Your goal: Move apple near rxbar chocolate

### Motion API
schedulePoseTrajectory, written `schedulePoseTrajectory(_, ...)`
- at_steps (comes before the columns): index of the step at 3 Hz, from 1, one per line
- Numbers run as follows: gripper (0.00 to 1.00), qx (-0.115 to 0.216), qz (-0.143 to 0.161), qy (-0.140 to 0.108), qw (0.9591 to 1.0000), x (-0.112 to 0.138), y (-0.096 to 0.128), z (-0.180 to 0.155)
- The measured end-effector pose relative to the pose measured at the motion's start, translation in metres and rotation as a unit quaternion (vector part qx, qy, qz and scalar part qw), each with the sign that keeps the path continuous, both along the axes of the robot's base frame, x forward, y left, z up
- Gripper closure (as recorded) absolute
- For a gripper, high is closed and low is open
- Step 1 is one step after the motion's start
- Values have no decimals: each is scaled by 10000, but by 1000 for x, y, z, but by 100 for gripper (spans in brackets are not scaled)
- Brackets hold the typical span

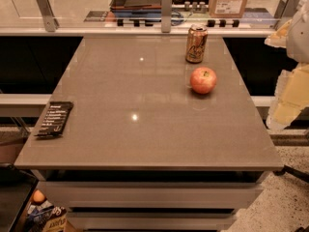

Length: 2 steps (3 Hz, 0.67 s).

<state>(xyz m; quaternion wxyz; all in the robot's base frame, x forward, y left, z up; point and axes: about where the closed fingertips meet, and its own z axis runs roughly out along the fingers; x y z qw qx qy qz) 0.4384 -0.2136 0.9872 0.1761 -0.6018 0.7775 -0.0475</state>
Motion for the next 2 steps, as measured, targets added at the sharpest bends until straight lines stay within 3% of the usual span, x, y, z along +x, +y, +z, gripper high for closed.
schedulePoseTrajectory(1,0,49,-5,-80,10000,3,0,2)
schedulePoseTrajectory(2,0,383,22,-341,9987,14,-1,-2)
